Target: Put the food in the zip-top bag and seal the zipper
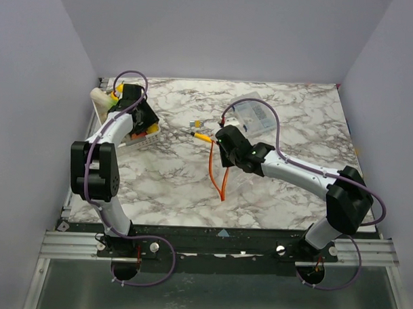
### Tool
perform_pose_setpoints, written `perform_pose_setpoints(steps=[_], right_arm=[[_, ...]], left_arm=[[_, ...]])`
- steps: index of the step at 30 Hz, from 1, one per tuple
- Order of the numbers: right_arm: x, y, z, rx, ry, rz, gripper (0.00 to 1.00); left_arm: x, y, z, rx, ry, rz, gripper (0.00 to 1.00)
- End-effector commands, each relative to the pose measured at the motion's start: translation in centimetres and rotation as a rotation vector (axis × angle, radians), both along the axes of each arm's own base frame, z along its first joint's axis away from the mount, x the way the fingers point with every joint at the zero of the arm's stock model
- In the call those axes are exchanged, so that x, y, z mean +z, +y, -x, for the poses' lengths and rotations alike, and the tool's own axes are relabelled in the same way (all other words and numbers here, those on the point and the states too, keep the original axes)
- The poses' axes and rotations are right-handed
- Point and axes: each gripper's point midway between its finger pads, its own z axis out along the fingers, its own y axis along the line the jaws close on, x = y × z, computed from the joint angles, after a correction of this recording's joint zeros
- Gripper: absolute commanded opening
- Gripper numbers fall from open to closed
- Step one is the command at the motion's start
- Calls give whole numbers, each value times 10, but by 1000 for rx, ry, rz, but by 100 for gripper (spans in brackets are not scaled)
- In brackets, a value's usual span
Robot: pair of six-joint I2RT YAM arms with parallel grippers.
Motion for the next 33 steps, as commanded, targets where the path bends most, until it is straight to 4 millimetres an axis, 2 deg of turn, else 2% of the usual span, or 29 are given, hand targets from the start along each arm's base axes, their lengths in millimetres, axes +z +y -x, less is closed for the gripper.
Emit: perform_pose_setpoints(steps=[1,4,11,15,24,27,29,33], right_arm=[[6,2,-5,5,-13,-10,1],[6,3,-5,6,-14,-7,1],[11,2,-7,5,-24,-2,1],[8,4,-6,10,-14,-3,1],[5,7,-8,17,-5,1,1],[6,8,-8,20,-5,0,1],[7,8,-8,22,-5,1,1],[9,8,-8,21,-7,-3,1]], left_arm=[[-5,4,-11,82,5,2,55],[-10,7,-12,104,27,-3,54],[-5,15,-7,158,-26,-20,49],[3,15,-7,156,-78,-19,57],[-15,14,-17,143,-17,-21,56],[-16,17,-18,150,-15,-30,51],[-13,20,-19,151,-18,-42,43],[1,28,-15,145,-33,-94,20]])
